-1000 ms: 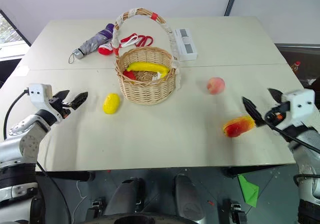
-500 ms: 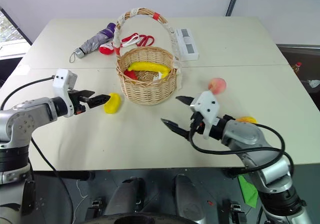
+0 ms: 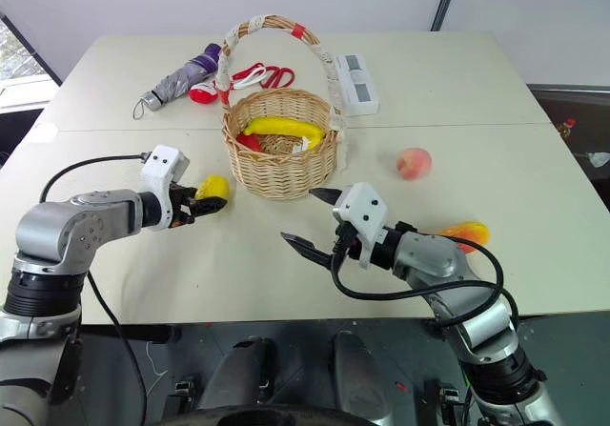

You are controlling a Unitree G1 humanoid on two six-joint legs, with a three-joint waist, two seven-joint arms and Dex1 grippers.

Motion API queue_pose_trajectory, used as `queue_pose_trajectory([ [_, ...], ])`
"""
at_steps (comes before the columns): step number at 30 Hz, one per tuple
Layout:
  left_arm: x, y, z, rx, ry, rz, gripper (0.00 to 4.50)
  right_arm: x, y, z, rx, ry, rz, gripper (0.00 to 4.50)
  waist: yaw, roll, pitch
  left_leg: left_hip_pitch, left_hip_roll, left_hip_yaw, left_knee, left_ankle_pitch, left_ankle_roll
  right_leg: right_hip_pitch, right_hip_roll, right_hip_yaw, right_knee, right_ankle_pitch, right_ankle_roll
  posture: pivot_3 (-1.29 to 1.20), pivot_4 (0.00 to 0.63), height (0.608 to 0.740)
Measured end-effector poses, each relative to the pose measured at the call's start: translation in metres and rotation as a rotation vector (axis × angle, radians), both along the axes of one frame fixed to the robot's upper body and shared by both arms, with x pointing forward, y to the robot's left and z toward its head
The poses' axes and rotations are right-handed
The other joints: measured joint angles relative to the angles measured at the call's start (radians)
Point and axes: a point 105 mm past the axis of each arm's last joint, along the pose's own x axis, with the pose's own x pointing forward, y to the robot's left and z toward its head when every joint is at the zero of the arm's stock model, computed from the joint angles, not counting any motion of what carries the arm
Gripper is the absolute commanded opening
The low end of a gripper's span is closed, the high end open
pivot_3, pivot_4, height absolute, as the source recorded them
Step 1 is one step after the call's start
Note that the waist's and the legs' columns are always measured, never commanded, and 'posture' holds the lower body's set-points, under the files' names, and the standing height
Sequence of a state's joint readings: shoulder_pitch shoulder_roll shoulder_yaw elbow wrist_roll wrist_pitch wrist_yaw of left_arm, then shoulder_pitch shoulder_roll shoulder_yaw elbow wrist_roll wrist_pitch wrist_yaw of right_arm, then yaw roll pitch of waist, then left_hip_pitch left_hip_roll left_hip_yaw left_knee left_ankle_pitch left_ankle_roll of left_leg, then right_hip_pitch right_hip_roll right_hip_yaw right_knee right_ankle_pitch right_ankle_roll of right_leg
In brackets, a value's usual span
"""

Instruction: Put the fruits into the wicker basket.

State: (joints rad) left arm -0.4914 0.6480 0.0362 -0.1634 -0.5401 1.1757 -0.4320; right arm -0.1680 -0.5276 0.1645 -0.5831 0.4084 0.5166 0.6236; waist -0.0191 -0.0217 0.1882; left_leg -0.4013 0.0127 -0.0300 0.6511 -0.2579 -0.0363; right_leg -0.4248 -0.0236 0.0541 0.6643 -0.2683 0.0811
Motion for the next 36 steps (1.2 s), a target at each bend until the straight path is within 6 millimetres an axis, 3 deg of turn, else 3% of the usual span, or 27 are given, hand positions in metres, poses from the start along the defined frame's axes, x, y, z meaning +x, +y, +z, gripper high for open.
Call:
queue_pose_trajectory([
  [5,0.002,0.004,-0.001,0.033,-0.021,0.001,1.56,0.000,0.003,-0.001,0.003,-0.001,0.003,4.50,-0.002,0.000,0.000,0.000,0.000,0.000,0.000,0.000,0.000,0.000,0.000,0.000,0.000,0.000,0.000,0.00,0.150,0.740],
  [8,-0.002,0.020,0.005,0.053,-0.059,-0.003,1.56,0.000,0.005,0.000,0.006,-0.003,0.007,4.50,-0.006,0.000,0.000,0.000,0.001,0.000,0.000,0.000,0.000,-0.001,0.000,0.000,0.000,0.000,0.000,0.00,0.150,0.740],
  [10,-0.002,0.030,0.023,0.002,-0.126,-0.011,1.56,0.000,0.004,0.000,0.005,-0.005,0.006,4.50,-0.003,0.000,0.000,0.000,0.001,0.000,0.000,0.000,0.000,-0.001,0.000,0.000,0.000,0.000,0.000,0.00,0.150,0.740],
  [12,-0.005,0.026,0.056,-0.077,-0.245,-0.071,1.56,0.001,0.004,0.001,0.005,-0.008,0.006,4.50,0.001,0.000,0.000,-0.001,0.001,0.000,0.000,0.000,0.000,-0.001,-0.001,-0.001,0.000,0.000,0.000,0.00,0.150,0.740],
  [15,-0.010,-0.008,0.111,-0.123,-0.429,-0.239,1.56,0.009,0.002,0.002,-0.008,-0.013,-0.004,4.50,0.012,-0.001,0.000,-0.005,-0.001,-0.002,0.004,0.000,0.000,-0.001,-0.002,-0.003,-0.001,0.000,0.000,0.00,0.150,0.740],
  [17,-0.007,-0.035,0.129,-0.072,-0.512,-0.327,1.56,0.016,-0.003,0.002,-0.017,-0.018,-0.029,4.50,0.012,-0.002,-0.001,-0.005,-0.004,-0.002,0.004,-0.001,0.001,0.000,-0.003,-0.003,-0.001,0.000,0.000,0.00,0.150,0.740],
  [21,0.019,-0.087,0.114,-0.008,-0.500,-0.391,1.56,0.030,-0.013,0.000,-0.044,-0.024,-0.093,4.50,0.006,-0.002,-0.001,-0.005,-0.004,-0.002,0.006,-0.001,0.001,-0.001,-0.001,-0.003,0.000,0.000,0.000,0.00,0.150,0.740],
  [24,0.034,-0.098,0.095,0.060,-0.462,-0.392,2.96,0.036,-0.021,-0.001,-0.057,-0.033,-0.149,4.50,-0.017,-0.001,0.000,-0.005,-0.002,-0.001,0.005,-0.001,0.001,-0.003,0.001,-0.001,0.001,0.000,0.000,0.00,0.150,0.740],
  [27,0.041,-0.103,0.090,0.055,-0.459,-0.401,4.48,0.047,-0.041,0.005,-0.057,-0.070,-0.271,4.50,-0.022,-0.001,0.000,-0.006,0.001,-0.002,0.006,-0.001,0.001,-0.003,0.004,-0.001,0.001,0.000,0.000,0.00,0.150,0.740],
  [31,0.039,-0.108,0.101,0.000,-0.509,-0.441,4.48,0.061,-0.072,0.011,-0.049,-0.084,-0.440,4.50,-0.021,-0.001,0.000,-0.006,0.001,-0.002,0.007,-0.001,0.001,-0.003,0.004,-0.001,0.002,0.000,0.000,0.00,0.150,0.740],
  [36,0.021,-0.109,0.112,-0.045,-0.600,-0.550,4.48,0.095,-0.131,0.012,-0.033,-0.054,-0.770,4.50,-0.023,-0.001,0.000,-0.006,0.001,0.000,0.008,-0.001,0.001,-0.003,0.004,0.001,0.002,0.000,0.000,0.00,0.150,0.740],
])
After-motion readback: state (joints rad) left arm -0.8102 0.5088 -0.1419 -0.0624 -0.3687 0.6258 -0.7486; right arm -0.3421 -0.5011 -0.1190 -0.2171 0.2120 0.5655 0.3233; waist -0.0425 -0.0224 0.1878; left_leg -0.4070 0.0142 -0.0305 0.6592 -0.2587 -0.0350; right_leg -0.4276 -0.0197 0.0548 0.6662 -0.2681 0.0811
